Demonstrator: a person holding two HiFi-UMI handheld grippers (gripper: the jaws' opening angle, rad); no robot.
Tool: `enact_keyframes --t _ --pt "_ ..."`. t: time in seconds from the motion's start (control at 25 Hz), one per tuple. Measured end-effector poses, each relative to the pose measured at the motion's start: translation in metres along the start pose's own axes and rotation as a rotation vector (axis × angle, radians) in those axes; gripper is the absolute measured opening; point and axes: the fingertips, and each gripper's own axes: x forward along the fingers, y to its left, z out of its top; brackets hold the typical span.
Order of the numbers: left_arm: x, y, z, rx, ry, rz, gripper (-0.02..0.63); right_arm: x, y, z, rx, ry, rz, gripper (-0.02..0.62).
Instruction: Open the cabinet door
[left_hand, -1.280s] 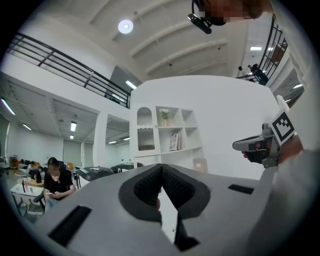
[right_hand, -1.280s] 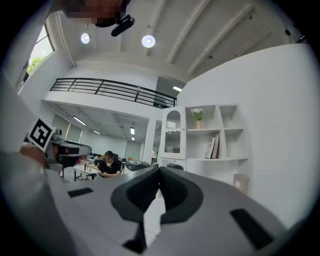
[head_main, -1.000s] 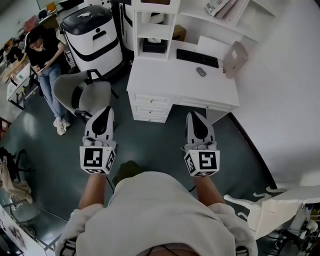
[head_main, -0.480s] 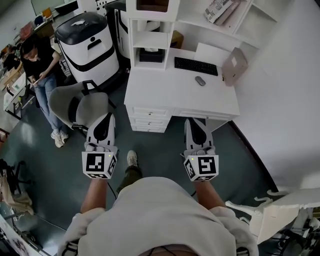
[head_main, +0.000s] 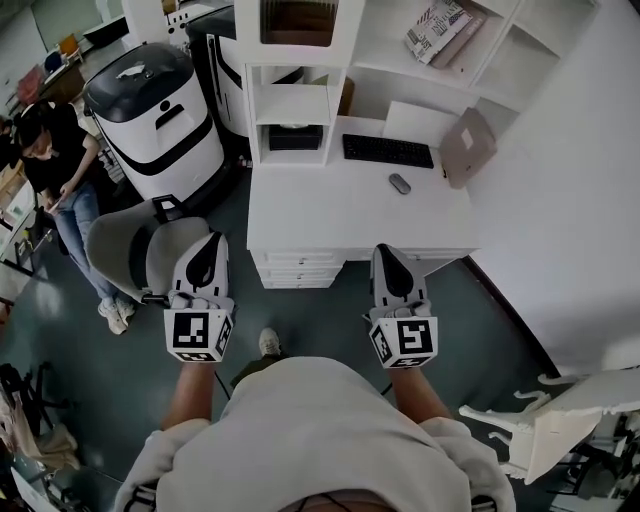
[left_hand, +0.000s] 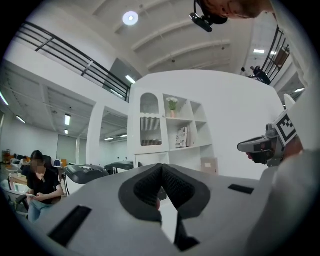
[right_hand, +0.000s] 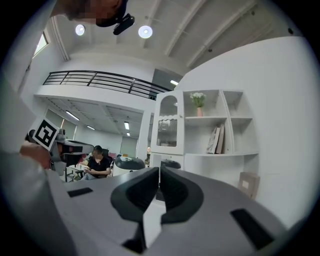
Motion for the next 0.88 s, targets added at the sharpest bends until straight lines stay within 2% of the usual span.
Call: enact_keyframes --t 0.44,0.64,0.88 --pt "0.09 0.07 -0.004 0.003 -0.005 -0.077 -0.002 0.104 0.0 0.011 0.006 -0.012 -0.079 0.009" --pt "0.114 0.081 -0.005 -0.005 -0.009 -0.074 -0.002 0.135 -0.001 0.013 0.009 -0.013 -0.062 0.008" --pt "0.131 0.083 -0.003 -0.004 -0.015 -0.034 -0.002 0.168 -0.01 0.02 -0.003 -0.031 -0.006 0.008"
